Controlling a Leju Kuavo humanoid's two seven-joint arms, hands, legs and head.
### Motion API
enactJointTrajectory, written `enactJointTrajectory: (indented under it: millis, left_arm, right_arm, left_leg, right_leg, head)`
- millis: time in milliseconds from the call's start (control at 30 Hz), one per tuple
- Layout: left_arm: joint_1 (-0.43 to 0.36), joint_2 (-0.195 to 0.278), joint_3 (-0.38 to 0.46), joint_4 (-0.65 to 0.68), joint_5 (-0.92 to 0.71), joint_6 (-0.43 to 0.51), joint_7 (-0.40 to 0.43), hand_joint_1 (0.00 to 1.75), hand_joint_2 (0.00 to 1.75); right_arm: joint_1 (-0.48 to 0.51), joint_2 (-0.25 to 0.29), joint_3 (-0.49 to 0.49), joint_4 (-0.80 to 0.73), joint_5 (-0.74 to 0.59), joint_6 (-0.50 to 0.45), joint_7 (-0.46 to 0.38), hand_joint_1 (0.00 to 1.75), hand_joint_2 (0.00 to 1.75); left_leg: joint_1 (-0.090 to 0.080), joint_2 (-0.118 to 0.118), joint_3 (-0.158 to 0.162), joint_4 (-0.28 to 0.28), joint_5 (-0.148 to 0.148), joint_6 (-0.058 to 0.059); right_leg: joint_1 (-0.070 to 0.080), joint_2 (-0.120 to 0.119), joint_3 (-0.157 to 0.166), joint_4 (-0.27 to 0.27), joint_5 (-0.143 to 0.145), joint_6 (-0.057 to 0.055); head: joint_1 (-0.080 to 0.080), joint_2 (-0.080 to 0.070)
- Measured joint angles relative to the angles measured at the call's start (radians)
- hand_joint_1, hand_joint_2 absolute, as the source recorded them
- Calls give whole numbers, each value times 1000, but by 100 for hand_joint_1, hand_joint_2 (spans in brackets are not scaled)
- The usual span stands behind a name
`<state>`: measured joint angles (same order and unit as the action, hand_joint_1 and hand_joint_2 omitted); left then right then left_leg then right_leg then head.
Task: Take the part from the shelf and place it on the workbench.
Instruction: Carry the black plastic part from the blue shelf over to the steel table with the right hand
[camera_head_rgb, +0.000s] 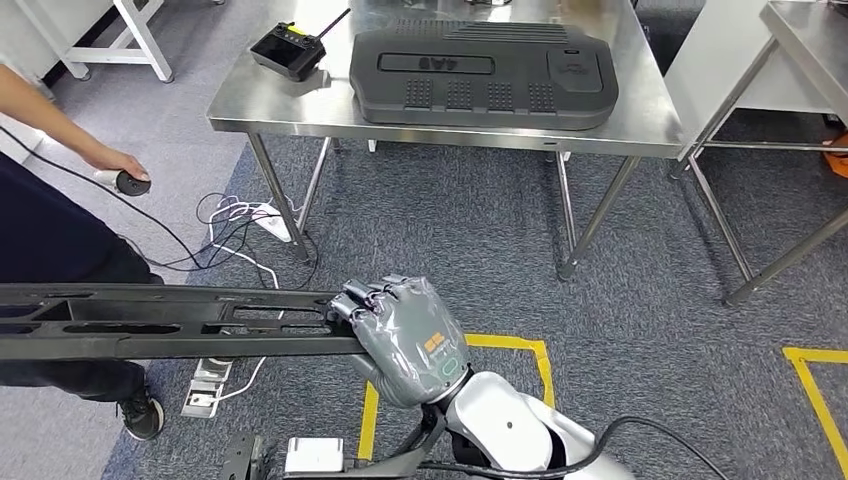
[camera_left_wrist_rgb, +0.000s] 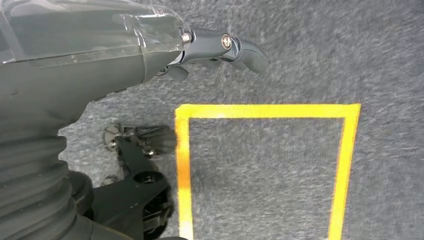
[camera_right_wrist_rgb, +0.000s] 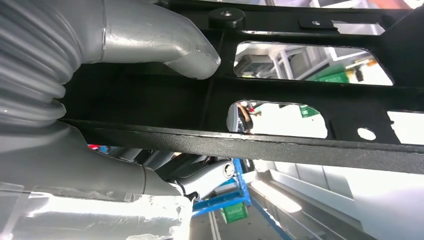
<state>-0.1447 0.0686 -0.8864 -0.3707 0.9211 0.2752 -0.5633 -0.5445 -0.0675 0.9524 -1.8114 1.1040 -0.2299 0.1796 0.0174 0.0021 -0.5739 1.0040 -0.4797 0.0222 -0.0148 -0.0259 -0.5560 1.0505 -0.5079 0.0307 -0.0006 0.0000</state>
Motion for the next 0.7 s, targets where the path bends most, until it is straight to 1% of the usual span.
enactJointTrajectory:
  millis: [33, 67, 100, 133, 167, 200, 233, 267, 300, 333, 367, 400, 433, 467, 500, 533, 567, 633, 667, 700]
  left_arm:
    - [-1, 0, 0, 0, 0, -2, 0, 0, 175]
    - [-1, 0, 0, 0, -1, -4, 0, 0, 175]
    - [-1, 0, 0, 0, -1, -5, 0, 0, 175]
    - [-1, 0, 0, 0, -1, -6, 0, 0, 175]
    - [0, 0, 0, 0, -1, -6, 0, 0, 175]
    - [1, 0, 0, 0, -1, -6, 0, 0, 175]
    - [1, 0, 0, 0, -1, -6, 0, 0, 175]
    - [1, 0, 0, 0, -2, -6, 0, 0, 175]
    - [0, 0, 0, 0, -2, -6, 0, 0, 175]
    - [-1, 0, 0, 1, -2, -6, 0, 0, 175]
    - [-1, 0, 0, 1, -2, -6, 0, 0, 175]
    - [-1, 1, 0, 1, -2, -6, 0, 0, 175]
    - [-1, 1, 0, 1, -2, -6, 0, 0, 175]
    - [-1, 1, 0, 1, -2, -6, 0, 0, 175]
    - [-2, 1, 0, 1, -2, -6, 0, 0, 175]
    - [-3, 1, 0, 1, -3, -6, 0, 0, 175]
    - [-5, 0, 0, 1, -3, -6, 0, 0, 175]
    - [-3, 0, 0, 1, -3, -6, 0, 0, 175]
    - [0, 0, 0, 1, -2, -6, 0, 0, 175]
    - [2, 0, 0, 1, -2, -6, 0, 0, 175]
  right_arm:
    - [0, 0, -1, -2, 0, 0, 0, 175, 175]
    - [0, 0, -2, -3, 0, 0, 0, 175, 175]
    - [2, 0, -2, -5, 0, 1, 0, 175, 175]
    - [4, -1, -3, -6, 0, 1, 0, 175, 175]
    - [7, -1, -3, -6, 1, 2, 0, 175, 175]
    - [8, -2, -3, -6, 2, 2, 0, 175, 175]
    - [9, -3, -3, -6, 2, 2, 0, 175, 175]
    - [10, -3, -3, -7, 3, 3, 1, 175, 175]
    - [10, -4, -3, -7, 3, 3, 0, 175, 175]
    - [11, -4, -3, -8, 3, 3, 0, 175, 175]
    - [12, -5, -3, -9, 3, 3, 0, 175, 175]
    - [13, -6, -4, -10, 4, 3, 0, 175, 175]
    - [14, -6, -4, -12, 4, 3, 0, 175, 175]
    - [14, -7, -4, -13, 4, 3, 1, 175, 175]
    - [14, -7, -4, -14, 5, 3, 1, 175, 175]
    - [14, -6, -4, -16, 5, 3, 1, 175, 175]
    - [14, -6, -4, -17, 5, 3, 1, 175, 175]
    - [15, -7, -4, -18, 5, 3, 0, 175, 175]
    - [15, -7, -4, -18, 5, 4, 0, 175, 175]
    - [16, -7, -4, -19, 5, 4, 0, 175, 175]
  left_leg:
    - [3, -1, 9, -5, 0, 3]
    - [4, -2, 14, -7, -1, 5]
    - [4, -3, 17, -7, -3, 6]
    - [4, -5, 21, -7, -7, 6]
    - [5, -7, 26, -6, -11, 3]
    - [8, -11, 32, -5, -17, -1]
    - [11, -14, 40, -4, -24, -7]
    - [15, -17, 49, -1, -33, -15]
    - [18, -19, 56, 1, -41, -23]
    - [19, -21, 59, 3, -49, -33]
    - [19, -22, 61, 5, -55, -41]
    - [18, -23, 63, 7, -57, -49]
    - [18, -23, 67, 8, -59, -56]
    - [18, -21, 70, 18, -58, -61]
    - [19, -18, 62, 41, -57, -65]
    - [19, -15, 42, 83, -60, -67]
    - [18, -12, 6, 142, -70, -68]
    - [14, -11, -80, 259, -116, -67]
    - [10, -11, -114, 290, -137, -65]
    - [7, -11, -134, 290, -145, -61]
  right_leg:
    - [-1, 7, -21, 40, -21, 0]
    - [-2, 15, -53, 97, -47, 0]
    - [-2, 19, -92, 159, -74, 0]
    - [-2, 21, -128, 213, -91, -1]
    - [-4, 21, -152, 239, -90, -2]
    - [-6, 21, -158, 228, -68, -1]
    - [-9, 21, -145, 182, -28, 2]
    - [-12, 22, -122, 115, 16, 6]
    - [-12, 25, -101, 57, 42, 11]
    - [-11, 27, -86, 18, 49, 7]
    - [-9, 29, -81, 1, 45, -1]
    - [-6, 30, -81, 0, 33, -13]
    - [-6, 30, -76, 0, 29, -28]
    - [-6, 29, -68, -2, 29, -36]
    - [-6, 28, -58, -4, 24, -44]
    - [-6, 27, -46, -7, 19, -50]
    - [-5, 25, -35, -9, 12, -55]
    - [0, 24, -14, -10, -5, -62]
    - [3, 24, -2, -10, -15, -64]
    - [6, 25, 13, -10, -26, -65]
  head:
    - [5, 0]
    - [10, 0]
    - [14, 0]
    - [17, 0]
    - [19, 0]
    - [21, 0]
    - [23, 0]
    - [25, 0]
    - [29, 0]
    - [35, 0]
    - [37, 0]
    - [36, 0]
    - [33, 0]
    - [27, 0]
    - [20, 0]
    - [13, 0]
    - [4, 0]
    - [-10, 0]
    - [-16, 0]
    - [-20, 0]
